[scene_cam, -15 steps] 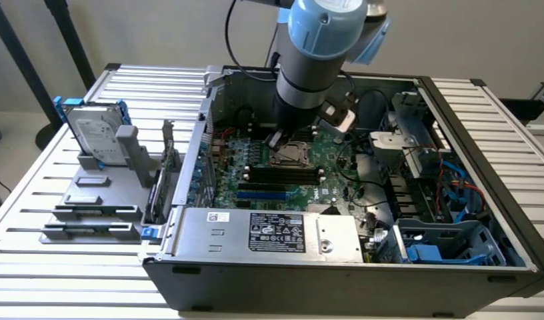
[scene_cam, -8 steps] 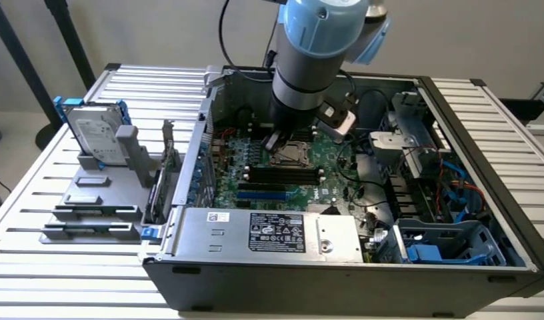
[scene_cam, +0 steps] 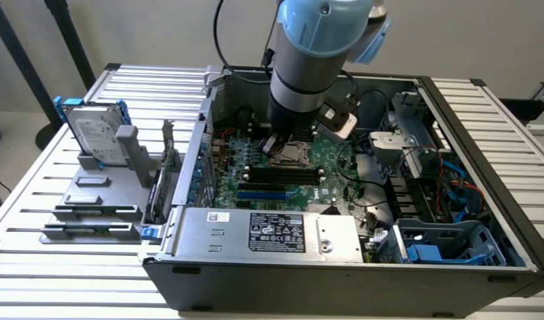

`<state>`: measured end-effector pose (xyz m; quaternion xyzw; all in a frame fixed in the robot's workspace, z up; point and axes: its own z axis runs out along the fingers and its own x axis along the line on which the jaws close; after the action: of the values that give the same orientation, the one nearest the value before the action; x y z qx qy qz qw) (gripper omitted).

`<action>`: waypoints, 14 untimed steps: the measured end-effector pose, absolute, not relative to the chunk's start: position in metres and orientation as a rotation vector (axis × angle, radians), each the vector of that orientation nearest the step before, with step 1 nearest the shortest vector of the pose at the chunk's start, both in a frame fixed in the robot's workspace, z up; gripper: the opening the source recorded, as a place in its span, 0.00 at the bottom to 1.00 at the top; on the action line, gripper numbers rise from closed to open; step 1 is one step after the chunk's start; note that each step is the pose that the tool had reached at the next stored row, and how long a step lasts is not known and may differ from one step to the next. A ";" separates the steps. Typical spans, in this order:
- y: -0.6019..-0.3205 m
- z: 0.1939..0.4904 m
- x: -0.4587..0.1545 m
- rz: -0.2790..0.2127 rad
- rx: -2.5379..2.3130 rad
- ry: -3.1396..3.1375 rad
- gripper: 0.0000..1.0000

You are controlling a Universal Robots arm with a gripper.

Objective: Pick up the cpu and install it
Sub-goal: 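Install the first cpu locking lever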

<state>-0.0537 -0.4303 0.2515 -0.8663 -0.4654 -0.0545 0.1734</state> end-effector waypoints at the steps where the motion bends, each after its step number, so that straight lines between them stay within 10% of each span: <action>1: -0.430 0.251 -0.054 -0.152 -2.458 -1.315 0.11; 14: -0.430 0.240 -0.059 -0.124 -2.491 -1.233 0.11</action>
<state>-0.0595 -0.4305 0.2404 -0.8809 -0.4360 -0.0439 0.1790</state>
